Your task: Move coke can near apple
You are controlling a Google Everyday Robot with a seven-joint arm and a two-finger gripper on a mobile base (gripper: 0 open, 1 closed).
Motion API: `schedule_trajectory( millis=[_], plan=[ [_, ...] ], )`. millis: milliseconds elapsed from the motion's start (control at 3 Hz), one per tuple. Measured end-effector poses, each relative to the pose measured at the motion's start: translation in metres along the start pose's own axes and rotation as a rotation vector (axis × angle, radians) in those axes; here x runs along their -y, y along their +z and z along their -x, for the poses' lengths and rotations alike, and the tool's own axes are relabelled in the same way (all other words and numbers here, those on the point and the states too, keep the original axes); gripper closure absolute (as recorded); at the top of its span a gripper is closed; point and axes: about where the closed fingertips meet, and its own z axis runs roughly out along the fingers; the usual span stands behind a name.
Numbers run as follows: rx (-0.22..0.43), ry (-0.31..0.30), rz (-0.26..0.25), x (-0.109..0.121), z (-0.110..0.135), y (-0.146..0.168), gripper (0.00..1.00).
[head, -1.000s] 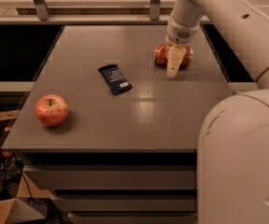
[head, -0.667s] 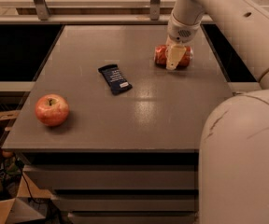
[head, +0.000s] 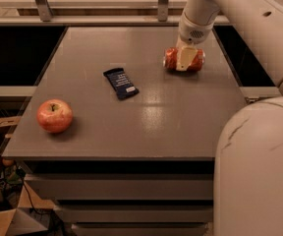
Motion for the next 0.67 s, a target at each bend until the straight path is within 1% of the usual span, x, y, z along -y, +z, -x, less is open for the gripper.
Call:
schedule_trajectory(
  millis=[333, 667],
  plan=[
    [0.018, -0.055, -0.006, -0.009, 0.011, -0.016, 1.0],
    [0.029, -0.125, 0.022, -0.035, 0.034, -0.03, 1.0]
  ],
)
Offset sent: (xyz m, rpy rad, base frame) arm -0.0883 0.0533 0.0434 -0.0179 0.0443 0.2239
